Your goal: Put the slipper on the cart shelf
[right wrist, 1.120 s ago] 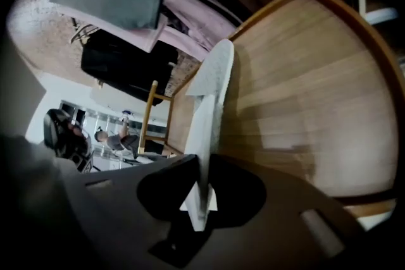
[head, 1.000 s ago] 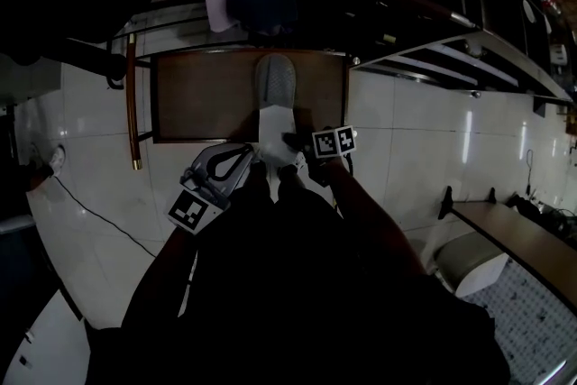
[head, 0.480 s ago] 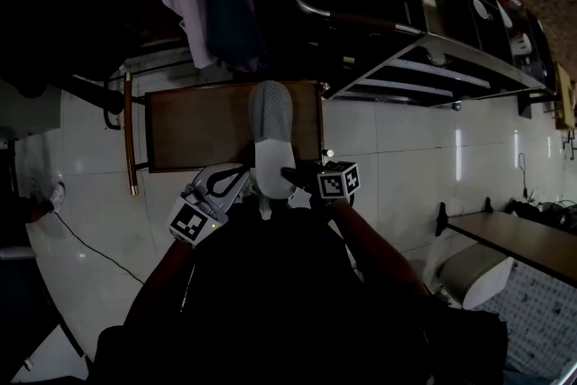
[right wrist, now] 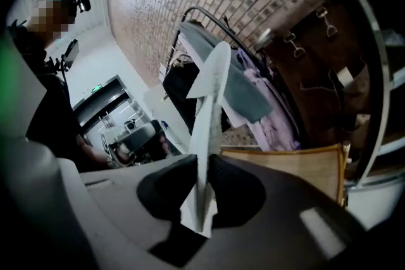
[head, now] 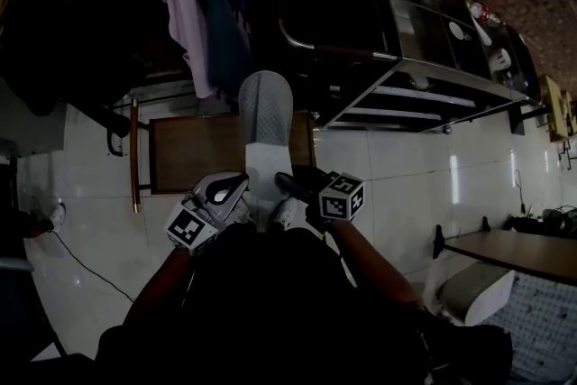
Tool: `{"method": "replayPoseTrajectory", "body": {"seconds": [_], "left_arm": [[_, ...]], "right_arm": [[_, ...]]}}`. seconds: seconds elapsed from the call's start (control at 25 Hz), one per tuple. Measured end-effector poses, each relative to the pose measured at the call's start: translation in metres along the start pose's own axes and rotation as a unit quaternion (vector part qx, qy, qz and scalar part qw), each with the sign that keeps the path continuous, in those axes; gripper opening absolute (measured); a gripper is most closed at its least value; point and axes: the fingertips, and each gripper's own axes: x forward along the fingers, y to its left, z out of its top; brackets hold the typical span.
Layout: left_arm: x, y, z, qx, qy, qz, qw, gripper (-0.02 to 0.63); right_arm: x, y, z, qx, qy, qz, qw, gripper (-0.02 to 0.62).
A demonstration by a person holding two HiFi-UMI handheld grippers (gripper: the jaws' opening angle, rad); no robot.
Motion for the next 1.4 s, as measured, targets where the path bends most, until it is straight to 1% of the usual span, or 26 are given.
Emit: {"method": "replayPoseTrajectory", "body": {"seconds": [0.16,0.28,0.36,0.48,0.64,0.76,0.96,1.12,1.2,1.4], "left_arm": [[0.006,0.003,0.022,0.005,-0.009,-0.001,0.9999,0.003],[0.013,0.009,0.04,0.012,-0.008,-0.003,0.9999,0.003],[0.015,0.013,0.052,0.003,-0.014,-0.002,0.9999,0.004],[0.016,0.021,0.06,0.005,-0.033,0.001,0.9994,0.006],[0.016,0.022,0.072,0.015,-0.05,0.002,0.9986,0.006],[0.016,0.022,0.072,0.023,-0.052,0.003,0.9984,0.006],[0.016,0.022,0.071,0.012,-0.045,0.001,0.9989,0.0],[0.012,0.027,0.079,-0.005,-0.077,0.003,0.997,0.001],[0.011,0.028,0.08,-0.01,-0.082,0.002,0.9966,0.002],[0.011,0.03,0.078,0.01,-0.078,0.004,0.9969,0.002]], "right_arm": [[-0.006,0.014,0.049,-0.065,-0.04,-0.006,0.997,0.064],[-0.012,0.022,0.08,-0.115,-0.062,-0.015,0.991,0.064],[-0.017,0.03,0.1,-0.149,-0.087,-0.024,0.985,0.064],[-0.024,0.042,0.124,-0.203,-0.125,-0.045,0.97,0.064],[-0.03,0.064,0.143,-0.242,-0.161,-0.054,0.955,0.064],[-0.032,0.071,0.148,-0.256,-0.173,-0.055,0.949,0.064],[-0.033,0.072,0.147,-0.258,-0.173,-0.063,0.949,0.064],[-0.033,0.071,0.145,-0.259,-0.171,-0.067,0.948,0.064],[-0.034,0.07,0.144,-0.26,-0.17,-0.07,0.948,0.064],[-0.035,0.068,0.143,-0.256,-0.173,-0.086,0.947,0.064]]}}
